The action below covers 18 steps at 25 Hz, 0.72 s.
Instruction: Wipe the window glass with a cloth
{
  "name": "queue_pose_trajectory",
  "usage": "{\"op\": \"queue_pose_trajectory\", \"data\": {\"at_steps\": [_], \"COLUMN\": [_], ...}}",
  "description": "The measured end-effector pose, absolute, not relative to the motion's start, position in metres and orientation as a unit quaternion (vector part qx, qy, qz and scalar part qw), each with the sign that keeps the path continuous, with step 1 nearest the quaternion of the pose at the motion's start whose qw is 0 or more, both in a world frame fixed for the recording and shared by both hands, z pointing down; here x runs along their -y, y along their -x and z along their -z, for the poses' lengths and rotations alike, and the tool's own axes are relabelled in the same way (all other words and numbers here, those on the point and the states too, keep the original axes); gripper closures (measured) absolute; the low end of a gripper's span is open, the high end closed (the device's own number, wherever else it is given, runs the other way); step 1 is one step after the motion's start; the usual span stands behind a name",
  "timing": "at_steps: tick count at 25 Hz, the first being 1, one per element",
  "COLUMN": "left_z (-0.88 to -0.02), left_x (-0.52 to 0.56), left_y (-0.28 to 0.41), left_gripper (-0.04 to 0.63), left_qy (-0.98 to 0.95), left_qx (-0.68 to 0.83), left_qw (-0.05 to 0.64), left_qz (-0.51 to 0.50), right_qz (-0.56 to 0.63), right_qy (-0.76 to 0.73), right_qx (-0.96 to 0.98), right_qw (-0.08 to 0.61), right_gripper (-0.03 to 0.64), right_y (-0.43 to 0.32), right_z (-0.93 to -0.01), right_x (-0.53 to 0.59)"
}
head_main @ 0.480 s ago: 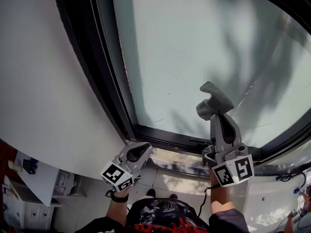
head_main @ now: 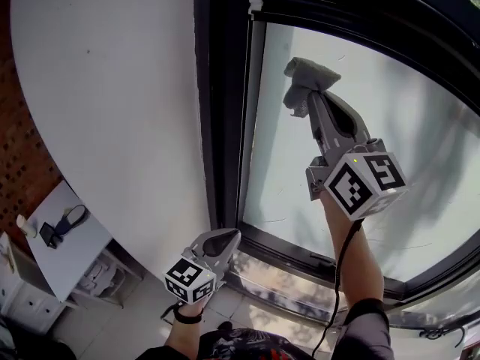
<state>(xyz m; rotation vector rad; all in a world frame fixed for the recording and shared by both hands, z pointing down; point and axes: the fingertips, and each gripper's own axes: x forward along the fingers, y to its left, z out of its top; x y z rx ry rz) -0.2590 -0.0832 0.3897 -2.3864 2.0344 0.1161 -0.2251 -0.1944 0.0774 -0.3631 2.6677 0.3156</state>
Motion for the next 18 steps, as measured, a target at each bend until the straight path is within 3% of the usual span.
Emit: {"op": "queue_pose_trajectory", "data": {"at_steps": [4,9,18], "left_z": [-0.383,-0.385,-0.359], "left_x": [0.063,0.047,0.074], "left_y": [0.27,0.285,0.286], "left_gripper": [0.594,0.594,0.594], "left_qy": [0.74,0.719,0.726], "left_qx": [-0.671,-0.693,-0.686], "left_qw": [0.006,0.001,0.032], "left_qz": [-0.051,-0.06,-0.031], "right_qz": [-0.198,-0.21,-0.263], "right_qy": [0.159,0.164,0.238], "right_qx": [-0.945,-0.942,-0.906], "right_qw": [0.206,0.203,0.229], "right_gripper": [0.601,0.601,0.601], "right_y": [0.267,0.29,0.225], "right_z": [-0.054,-0.037,-0.023], "right_x": [0.185,0.191,0.207]}}
